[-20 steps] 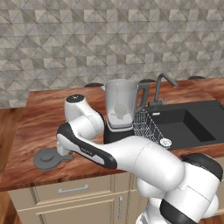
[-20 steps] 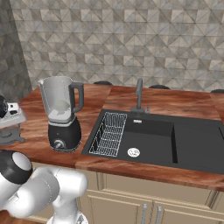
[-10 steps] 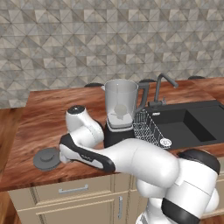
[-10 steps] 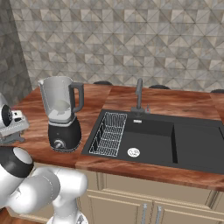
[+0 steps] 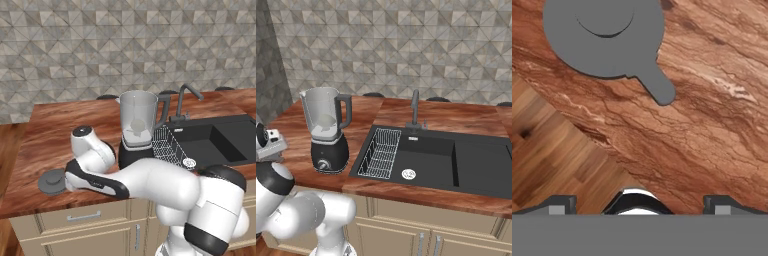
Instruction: Open the blender lid, put the pear in the blender, close the lid, and start the blender.
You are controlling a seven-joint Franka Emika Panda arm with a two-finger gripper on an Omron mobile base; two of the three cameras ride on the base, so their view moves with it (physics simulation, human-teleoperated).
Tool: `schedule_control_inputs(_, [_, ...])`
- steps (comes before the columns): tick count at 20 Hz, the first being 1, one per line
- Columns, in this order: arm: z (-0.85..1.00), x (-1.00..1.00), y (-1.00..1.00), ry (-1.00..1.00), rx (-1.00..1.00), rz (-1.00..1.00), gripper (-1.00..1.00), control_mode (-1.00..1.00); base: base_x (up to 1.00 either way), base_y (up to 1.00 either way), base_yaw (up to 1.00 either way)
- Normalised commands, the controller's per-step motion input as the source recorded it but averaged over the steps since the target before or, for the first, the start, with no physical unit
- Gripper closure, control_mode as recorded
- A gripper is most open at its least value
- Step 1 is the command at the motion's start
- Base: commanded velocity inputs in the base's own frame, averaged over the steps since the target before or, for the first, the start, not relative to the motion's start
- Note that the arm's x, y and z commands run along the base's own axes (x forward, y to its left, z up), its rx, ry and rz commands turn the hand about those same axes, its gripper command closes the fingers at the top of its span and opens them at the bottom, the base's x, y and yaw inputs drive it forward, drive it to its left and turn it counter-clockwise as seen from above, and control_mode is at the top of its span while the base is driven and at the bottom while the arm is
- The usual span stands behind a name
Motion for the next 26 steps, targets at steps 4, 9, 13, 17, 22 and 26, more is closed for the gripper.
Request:
schedule_control_inputs(4, [-0.04, 0.14, 0.11, 0.00, -0.03, 0.00, -1.00, -1.00, 0.00, 0.00, 0.00])
schedule_control_inputs(9, [-0.02, 0.29, 0.15, 0.00, -0.03, 0.00, -1.00, -1.00, 0.00, 0.00, 0.00])
schedule_control_inputs(13, [-0.12, 0.31, 0.14, 0.00, -0.04, 0.00, -1.00, -1.00, 0.00, 0.00, 0.00])
schedule_control_inputs(17, [-0.24, 0.25, 0.18, 0.00, -0.06, 0.00, -1.00, -1.00, 0.00, 0.00, 0.00])
schedule_control_inputs(22, [-0.30, 0.21, 0.06, 0.00, -0.04, 0.00, -1.00, -1.00, 0.00, 0.00, 0.00])
schedule_control_inputs(26, [-0.13, 0.18, 0.01, 0.00, -0.01, 0.00, -1.00, -1.00, 0.00, 0.00, 0.00])
